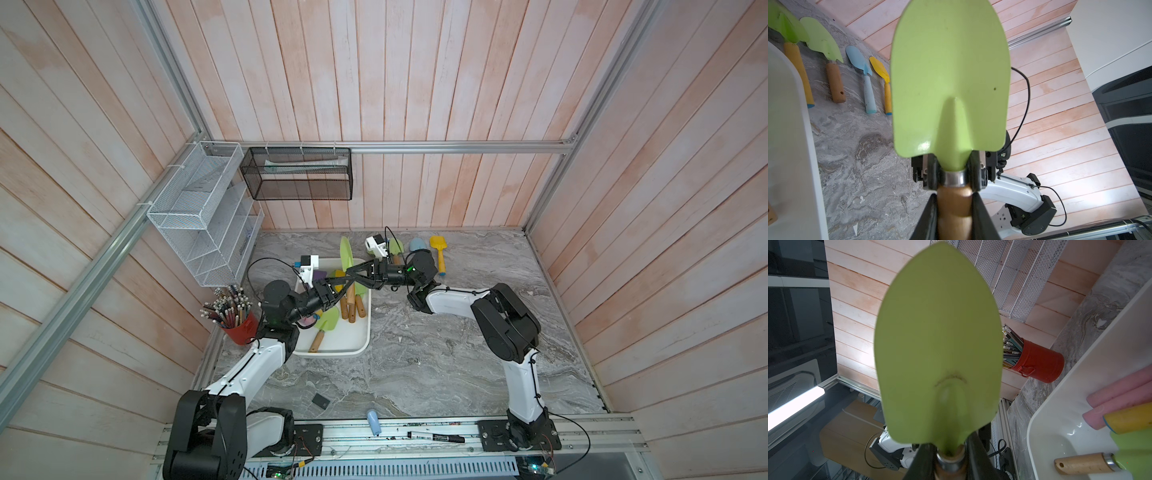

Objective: Take the shovel out of the storage box
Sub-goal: Pick up the shovel from the storage box, then place the shovel at the center of the board.

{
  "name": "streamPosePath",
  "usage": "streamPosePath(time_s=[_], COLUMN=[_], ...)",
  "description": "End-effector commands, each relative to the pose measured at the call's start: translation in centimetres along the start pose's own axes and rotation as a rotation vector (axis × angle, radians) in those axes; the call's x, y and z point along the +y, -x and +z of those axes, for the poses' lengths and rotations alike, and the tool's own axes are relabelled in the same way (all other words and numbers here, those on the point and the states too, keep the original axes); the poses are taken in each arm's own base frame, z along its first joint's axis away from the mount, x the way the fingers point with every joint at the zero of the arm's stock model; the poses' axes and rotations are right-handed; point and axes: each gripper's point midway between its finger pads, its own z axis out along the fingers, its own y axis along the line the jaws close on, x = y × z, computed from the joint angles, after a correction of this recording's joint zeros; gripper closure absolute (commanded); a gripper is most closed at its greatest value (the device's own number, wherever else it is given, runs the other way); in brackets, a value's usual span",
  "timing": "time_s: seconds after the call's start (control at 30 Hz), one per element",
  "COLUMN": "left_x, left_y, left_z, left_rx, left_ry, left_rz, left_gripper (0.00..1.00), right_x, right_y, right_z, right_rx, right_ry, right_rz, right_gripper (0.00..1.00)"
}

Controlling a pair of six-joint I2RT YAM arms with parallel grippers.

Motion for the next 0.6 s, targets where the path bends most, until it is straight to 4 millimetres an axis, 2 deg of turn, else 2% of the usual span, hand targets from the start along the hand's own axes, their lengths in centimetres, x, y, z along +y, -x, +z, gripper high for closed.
streamPosePath(time_s=[0.0, 0.13, 0.23, 0.3, 0.47, 0.57], left_x=[-0.9, -0.7, -0.6, -0.6, 0.4, 2.1], left_y=[-2.2, -2.2, -2.0, -1.7, -0.5, 0.1], left_z=[-0.2, -0.1, 0.0, -0.1, -1.0, -1.6], left_rx=[0.089, 0.096, 0.102, 0.099, 0.067, 0.051], left_ry=[-0.042, -0.041, -0.021, -0.001, 0.073, 0.171], left_rz=[0.021, 0.020, 0.030, 0.047, 0.072, 0.090], left_gripper=[0.81, 0.79, 0.57, 0.48, 0.46, 0.46], right_x=[0.8, 0.8, 0.7, 0.4, -0.4, -0.9], right_y=[2.7, 2.5, 2.5, 2.8, 3.7, 4.8], right_z=[-0.5, -0.3, -0.7, -1.5, -3.9, -5.9], right_rx=[-0.103, -0.093, -0.103, -0.118, -0.150, -0.178], right_ry=[0.025, 0.019, 0.002, -0.021, -0.084, -0.153], right_rz=[-0.042, -0.045, -0.049, -0.049, -0.055, -0.085], right_gripper=[0.81, 0.86, 0.86, 0.86, 0.86, 0.86])
